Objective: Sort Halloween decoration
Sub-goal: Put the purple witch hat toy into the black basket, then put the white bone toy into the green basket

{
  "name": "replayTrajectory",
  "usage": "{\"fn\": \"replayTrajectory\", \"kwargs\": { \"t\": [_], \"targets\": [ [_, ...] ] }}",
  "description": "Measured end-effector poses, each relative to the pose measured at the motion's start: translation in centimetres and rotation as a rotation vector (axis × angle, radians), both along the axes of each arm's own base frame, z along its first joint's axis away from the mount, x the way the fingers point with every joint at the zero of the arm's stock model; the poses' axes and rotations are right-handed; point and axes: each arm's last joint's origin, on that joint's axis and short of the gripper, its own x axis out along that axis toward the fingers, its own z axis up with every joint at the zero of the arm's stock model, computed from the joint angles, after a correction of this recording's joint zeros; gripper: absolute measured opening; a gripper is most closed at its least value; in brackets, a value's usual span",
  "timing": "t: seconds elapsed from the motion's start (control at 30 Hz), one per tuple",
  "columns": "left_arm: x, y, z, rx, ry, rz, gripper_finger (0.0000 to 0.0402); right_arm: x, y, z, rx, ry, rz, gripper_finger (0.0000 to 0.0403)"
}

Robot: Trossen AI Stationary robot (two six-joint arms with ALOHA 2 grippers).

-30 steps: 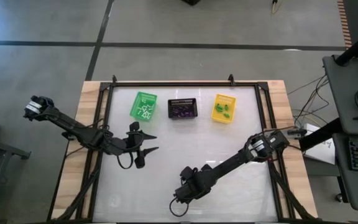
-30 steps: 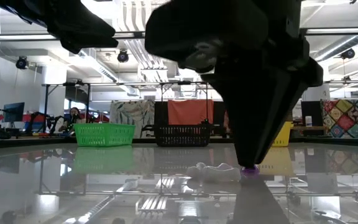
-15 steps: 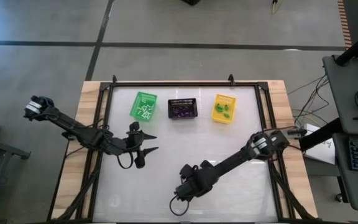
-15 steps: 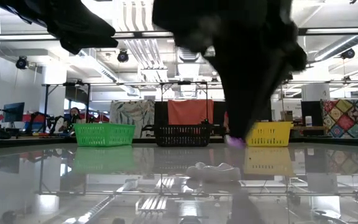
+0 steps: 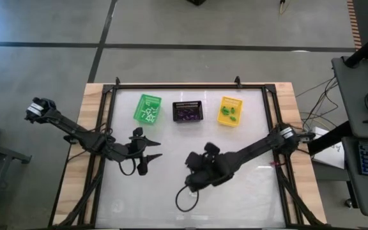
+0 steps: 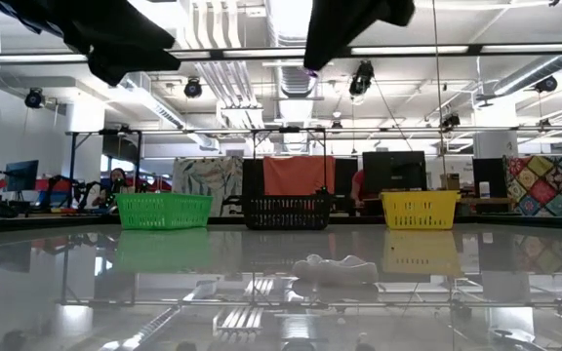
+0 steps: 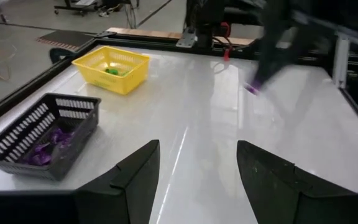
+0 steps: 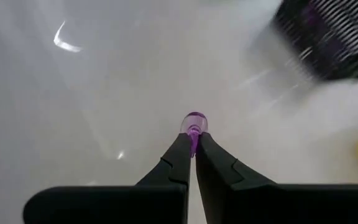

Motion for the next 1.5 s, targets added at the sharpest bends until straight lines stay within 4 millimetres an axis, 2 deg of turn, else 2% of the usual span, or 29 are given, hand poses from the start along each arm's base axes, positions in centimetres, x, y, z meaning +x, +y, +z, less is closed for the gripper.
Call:
{"fn": "replayTrajectory", "kwargs": {
  "t": [0.17,0.33,0.5,0.67,0.73,0.8,0.93,1.07,1.3,1.4,1.5],
  "targets": [
    [-0.4,-0.9,0.1,-0.007,-0.009,-0.046,0.0197,-0.8,-3.0,1.1,-0.131,-0.035,0.007,0.0009],
    [-0.6,-1.6,0.2,-0.016,-0.021,-0.076,0.0197,-0.6,-8.0,0.0,-0.233,-0.033,0.004,0.0009],
    [-0.7,-1.6,0.2,-0.035,-0.025,-0.073,0.0197,-0.1,-14.7,-3.4,-0.285,-0.030,0.043,0.0009],
    [-0.6,-1.6,0.2,-0.048,-0.028,-0.068,0.0197,-0.1,-22.1,-6.9,-0.172,-0.168,0.136,0.0009],
    [-0.6,-1.6,0.2,-0.054,-0.030,-0.066,0.0197,-0.5,-24.3,-7.8,-0.147,-0.232,0.150,0.0009],
    [-0.6,-1.6,0.2,-0.068,-0.033,-0.060,0.0197,-1.1,-25.6,-8.7,-0.176,-0.249,0.159,0.0009],
    [-0.6,-1.6,0.3,-0.093,-0.044,-0.028,0.0197,-1.9,-26.9,-9.7,-0.227,-0.270,0.188,0.0009],
    [-0.6,-1.5,0.2,-0.100,-0.052,0.012,0.0197,-2.3,-27.3,-10.3,-0.244,-0.298,0.187,0.0013],
    [0.1,-1.8,-0.9,-0.106,-0.023,0.045,0.0197,-2.2,-27.1,-10.4,-0.202,-0.331,0.200,0.0079],
    [0.7,-2.2,-1.5,-0.110,-0.026,0.046,0.0197,-2.4,-27.0,-9.7,-0.206,-0.338,0.198,0.0093],
    [1.4,-2.7,-2.0,-0.100,-0.040,0.036,0.0197,-2.5,-26.7,-8.1,-0.208,-0.355,0.204,0.0093]
  ]
}}
